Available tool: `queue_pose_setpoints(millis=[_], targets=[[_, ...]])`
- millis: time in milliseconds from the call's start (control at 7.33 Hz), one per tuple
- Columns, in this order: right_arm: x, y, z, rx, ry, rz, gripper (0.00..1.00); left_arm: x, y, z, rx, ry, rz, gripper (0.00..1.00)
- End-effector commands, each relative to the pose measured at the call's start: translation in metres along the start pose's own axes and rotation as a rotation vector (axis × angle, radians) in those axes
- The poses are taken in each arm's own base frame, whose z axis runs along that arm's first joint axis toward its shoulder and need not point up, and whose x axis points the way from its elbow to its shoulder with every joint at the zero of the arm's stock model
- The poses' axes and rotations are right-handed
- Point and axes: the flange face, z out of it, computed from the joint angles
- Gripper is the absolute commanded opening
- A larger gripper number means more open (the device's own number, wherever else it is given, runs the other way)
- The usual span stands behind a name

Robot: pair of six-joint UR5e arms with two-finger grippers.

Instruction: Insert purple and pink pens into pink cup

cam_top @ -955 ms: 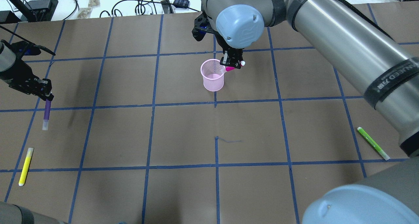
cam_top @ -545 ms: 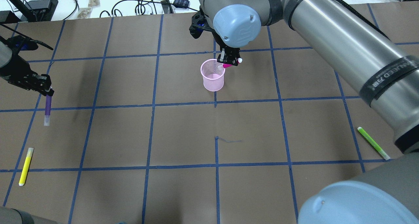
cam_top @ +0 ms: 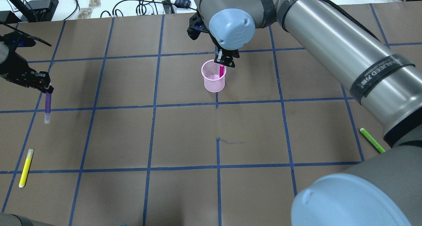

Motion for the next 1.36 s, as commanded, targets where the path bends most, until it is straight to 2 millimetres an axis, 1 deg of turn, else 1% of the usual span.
queue_pose_setpoints(millis=[0,136,273,409,545,682,818,955,1091,1227], targets=[[0.010,0.015,-0.031,0.032,0.034,0.030,1.00,0.004,-0.004,-0.019,0.077,-0.022,0.006,0.00],[0.028,0.054,-0.065,0.063,0.063,0.094,1.00,0.019,-0.006,-0.033,0.135,0.021,0.016,0.00],[0.060,0.106,-0.068,0.054,0.029,0.281,1.00,0.058,-0.022,-0.049,0.214,0.044,0.082,0.00],[0.077,0.155,-0.078,0.091,-0.008,0.455,1.00,0.094,-0.044,-0.065,0.338,-0.023,0.160,0.00],[0.072,0.184,-0.085,0.118,-0.023,0.507,1.00,0.137,-0.057,-0.070,0.396,-0.029,0.175,0.00],[0.062,0.208,-0.076,0.125,-0.026,0.651,0.91,0.187,-0.067,-0.076,0.456,-0.016,0.157,0.00],[0.040,0.219,-0.061,0.170,0.001,0.762,0.93,0.234,-0.071,-0.080,0.495,0.013,0.138,0.00],[0.026,0.226,-0.055,0.272,0.041,0.794,1.00,0.274,-0.079,-0.078,0.564,0.053,0.062,0.00],[0.027,0.227,-0.062,0.307,0.023,0.813,1.00,0.316,-0.077,-0.073,0.565,0.113,-0.020,0.00],[0.013,0.229,-0.057,0.206,-0.086,0.850,1.00,0.349,-0.078,-0.062,0.535,0.167,-0.103,0.00]])
